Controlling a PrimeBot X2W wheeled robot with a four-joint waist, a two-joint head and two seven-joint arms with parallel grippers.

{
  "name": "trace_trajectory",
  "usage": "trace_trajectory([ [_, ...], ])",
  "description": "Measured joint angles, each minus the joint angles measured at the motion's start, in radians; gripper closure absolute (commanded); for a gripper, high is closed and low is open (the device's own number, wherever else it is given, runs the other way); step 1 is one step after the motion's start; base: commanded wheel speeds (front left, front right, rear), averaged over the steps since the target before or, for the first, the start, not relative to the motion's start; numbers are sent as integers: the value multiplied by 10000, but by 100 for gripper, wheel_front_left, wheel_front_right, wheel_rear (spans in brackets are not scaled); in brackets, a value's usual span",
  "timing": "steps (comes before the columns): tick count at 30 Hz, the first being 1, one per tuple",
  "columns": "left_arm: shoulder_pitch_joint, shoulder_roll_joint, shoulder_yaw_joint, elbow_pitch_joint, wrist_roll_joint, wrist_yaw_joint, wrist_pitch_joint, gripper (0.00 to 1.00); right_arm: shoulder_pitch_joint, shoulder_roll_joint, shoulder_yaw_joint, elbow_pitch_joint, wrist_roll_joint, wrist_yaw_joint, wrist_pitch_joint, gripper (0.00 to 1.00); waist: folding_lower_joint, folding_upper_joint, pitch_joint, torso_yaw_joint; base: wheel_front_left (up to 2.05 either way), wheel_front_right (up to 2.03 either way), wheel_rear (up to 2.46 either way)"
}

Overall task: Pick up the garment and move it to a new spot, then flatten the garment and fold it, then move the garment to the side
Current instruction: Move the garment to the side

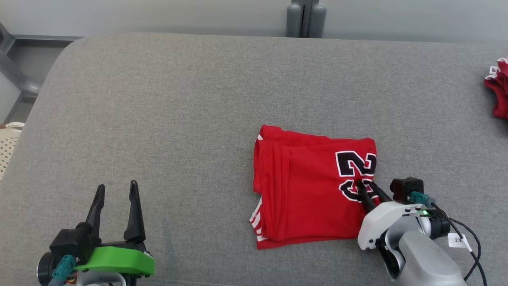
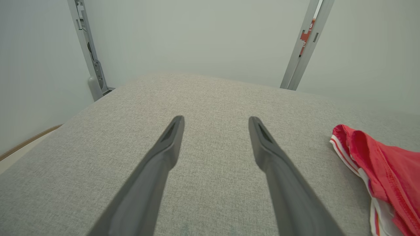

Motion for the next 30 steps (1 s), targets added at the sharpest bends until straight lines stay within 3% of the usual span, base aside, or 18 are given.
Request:
trace_trajectory([
  [5, -26, -15, 6, -100, -17, 13, 0, 0, -629, -184, 328, 10, 21, 4, 0, 100, 0, 0, 112, -44, 0, 0, 0],
  [11, -304, -40, -136, -454, -77, 13, -10, 0, -2011, -965, 690, -44, -17, 6, -10, 100, 0, 0, 603, -70, 0, 0, 0],
  [20, -915, -61, -313, -1001, -215, 90, -12, 0, -4157, -3112, 1676, -537, -117, 10, 414, 100, 0, 0, 1868, -361, 0, 0, 0],
  [30, -2052, 77, -462, -1220, 393, -82, -12, 0, -6029, -5145, 1914, -1292, 426, 10, 813, 100, 1, 0, 3216, -1637, 0, 0, 0],
])
